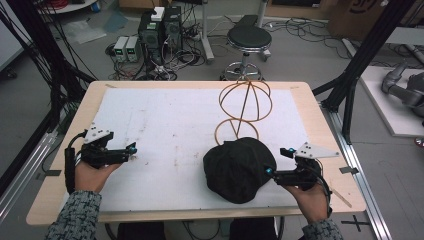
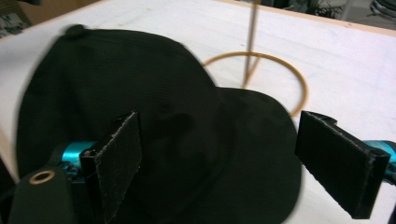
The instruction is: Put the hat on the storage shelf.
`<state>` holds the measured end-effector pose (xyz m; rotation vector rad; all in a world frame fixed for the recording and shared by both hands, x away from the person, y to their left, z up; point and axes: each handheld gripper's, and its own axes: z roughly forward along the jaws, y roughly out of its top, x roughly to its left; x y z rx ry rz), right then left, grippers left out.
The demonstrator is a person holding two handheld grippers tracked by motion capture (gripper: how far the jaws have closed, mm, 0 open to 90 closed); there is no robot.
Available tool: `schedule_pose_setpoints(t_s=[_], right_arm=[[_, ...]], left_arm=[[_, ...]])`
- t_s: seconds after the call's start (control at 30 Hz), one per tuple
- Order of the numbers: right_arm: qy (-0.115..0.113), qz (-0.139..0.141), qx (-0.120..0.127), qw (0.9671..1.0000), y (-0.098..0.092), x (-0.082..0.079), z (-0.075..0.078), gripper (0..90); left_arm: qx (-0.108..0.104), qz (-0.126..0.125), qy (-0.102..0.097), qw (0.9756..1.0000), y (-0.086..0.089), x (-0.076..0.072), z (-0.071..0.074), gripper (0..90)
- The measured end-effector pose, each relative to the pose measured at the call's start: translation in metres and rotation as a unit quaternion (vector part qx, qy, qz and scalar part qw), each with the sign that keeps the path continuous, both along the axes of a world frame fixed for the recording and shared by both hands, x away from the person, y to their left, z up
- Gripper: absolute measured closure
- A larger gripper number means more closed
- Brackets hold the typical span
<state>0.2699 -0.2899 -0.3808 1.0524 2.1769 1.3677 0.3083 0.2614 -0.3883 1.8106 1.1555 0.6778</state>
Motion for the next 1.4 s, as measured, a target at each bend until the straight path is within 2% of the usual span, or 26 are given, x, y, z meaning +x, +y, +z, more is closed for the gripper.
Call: schedule_pose_setpoints(t_s=[0.17, 0.3, 0.43, 0.57, 0.77, 0.83, 0.93, 0.97, 1.03, 1.23, 1.27, 1.33, 1.4], right_arm=[[-0.014, 0.023, 0.007, 0.9996, 0.019, -0.016, 0.001, 19.5], [-0.009, 0.029, 0.005, 0.9995, 0.026, -0.021, -0.002, 21.7], [-0.016, 0.034, 0.001, 0.9993, 0.033, -0.026, -0.006, 25.1], [-0.033, 0.032, -0.014, 0.9988, 0.045, -0.031, -0.011, 28.2], [-0.063, 0.018, -0.047, 0.9967, 0.059, -0.031, -0.017, 33.2], [-0.065, 0.009, -0.048, 0.9966, 0.061, -0.031, -0.017, 34.8], [-0.078, -0.004, -0.070, 0.9945, 0.065, -0.030, -0.019, 37.5], [-0.087, -0.010, -0.082, 0.9928, 0.067, -0.031, -0.021, 40.3], [-0.094, -0.015, -0.084, 0.9919, 0.067, -0.031, -0.022, 43.9], [-0.104, -0.022, -0.096, 0.9897, 0.069, -0.030, -0.024, 47.3], [-0.115, -0.025, -0.099, 0.9881, 0.070, -0.031, -0.024, 51.2], [-0.119, -0.026, -0.101, 0.9874, 0.070, -0.032, -0.024, 53.2], [-0.126, -0.029, -0.105, 0.9861, 0.070, -0.034, -0.023, 59.7]], left_arm=[[-0.001, -0.001, 0.000, 1.0000, -0.001, 0.000, 0.000, 11.8], [0.000, -0.001, -0.002, 1.0000, -0.001, 0.000, 0.001, 11.8], [-0.001, 0.000, 0.000, 1.0000, 0.000, -0.001, 0.001, 11.9], [-0.002, 0.001, 0.001, 1.0000, 0.001, -0.001, 0.000, 11.9], [-0.002, 0.004, 0.001, 1.0000, 0.004, -0.002, 0.000, 12.1], [-0.003, 0.007, 0.002, 1.0000, 0.005, -0.003, -0.001, 12.1], [-0.003, 0.008, 0.006, 0.9999, 0.006, -0.003, -0.002, 12.1], [-0.004, 0.008, 0.006, 0.9999, 0.007, -0.003, -0.002, 12.2], [-0.003, 0.009, 0.007, 0.9999, 0.008, -0.003, -0.003, 12.3], [-0.003, 0.010, 0.008, 0.9999, 0.009, -0.003, -0.003, 12.4], [-0.003, 0.011, 0.006, 0.9999, 0.009, -0.003, -0.004, 12.5], [-0.003, 0.011, 0.007, 0.9999, 0.009, -0.004, -0.004, 12.6], [-0.003, 0.012, 0.007, 0.9999, 0.010, -0.004, -0.004, 12.6]])
